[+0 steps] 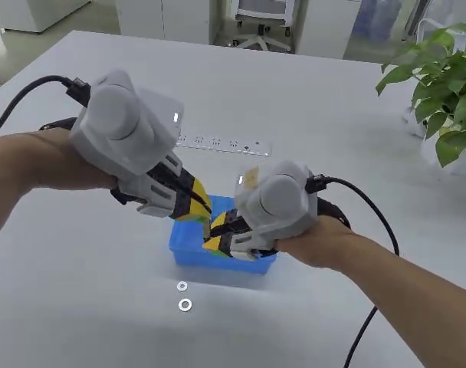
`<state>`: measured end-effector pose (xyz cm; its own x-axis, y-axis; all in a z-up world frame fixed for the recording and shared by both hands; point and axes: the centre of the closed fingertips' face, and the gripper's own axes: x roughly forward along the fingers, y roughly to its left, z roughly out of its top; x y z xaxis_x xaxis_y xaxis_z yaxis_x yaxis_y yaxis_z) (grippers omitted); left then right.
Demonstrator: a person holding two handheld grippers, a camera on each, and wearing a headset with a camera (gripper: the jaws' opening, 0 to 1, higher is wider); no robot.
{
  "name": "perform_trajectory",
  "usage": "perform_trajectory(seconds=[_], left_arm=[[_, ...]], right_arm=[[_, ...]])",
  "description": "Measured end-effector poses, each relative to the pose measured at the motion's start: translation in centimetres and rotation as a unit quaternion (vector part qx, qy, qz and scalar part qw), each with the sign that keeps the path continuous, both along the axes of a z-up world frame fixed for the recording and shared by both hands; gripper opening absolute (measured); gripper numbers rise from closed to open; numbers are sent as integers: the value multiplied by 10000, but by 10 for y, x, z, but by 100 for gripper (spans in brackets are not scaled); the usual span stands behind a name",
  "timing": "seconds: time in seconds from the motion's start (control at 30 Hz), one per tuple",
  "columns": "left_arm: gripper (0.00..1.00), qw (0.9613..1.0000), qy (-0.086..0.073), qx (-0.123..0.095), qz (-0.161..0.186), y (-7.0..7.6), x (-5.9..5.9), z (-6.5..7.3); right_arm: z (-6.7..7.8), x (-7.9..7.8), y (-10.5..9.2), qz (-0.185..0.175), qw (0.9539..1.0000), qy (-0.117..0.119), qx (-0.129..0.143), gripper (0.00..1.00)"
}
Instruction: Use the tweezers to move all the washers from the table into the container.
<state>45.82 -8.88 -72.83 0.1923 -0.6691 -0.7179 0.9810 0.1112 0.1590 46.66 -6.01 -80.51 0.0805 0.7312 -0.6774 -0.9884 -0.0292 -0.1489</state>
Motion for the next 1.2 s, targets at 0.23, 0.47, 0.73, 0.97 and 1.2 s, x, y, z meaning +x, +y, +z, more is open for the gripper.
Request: perform_trajectory(seconds=[0.23,0.47,0.73,0.97,1.2], left_arm=[[5,9999,97,4,31,2,-12,-8],[5,9998,213,8,59,4,-22,-19],[5,9994,329,-30,133,5,-30,-30],[5,9992,381,-5,142,9,-36,-36],[5,9989,455,27,141,14,-42,-44]], right_arm=[[-7,-13,2,58,9999,81,-12,12],[-19,-26,4,95,9997,212,-25,12],[-29,-35,5,158,9993,336,-54,12],[-37,-43,9,197,9988,439,-20,12],[-43,-50,12,228,9985,498,-12,12]])
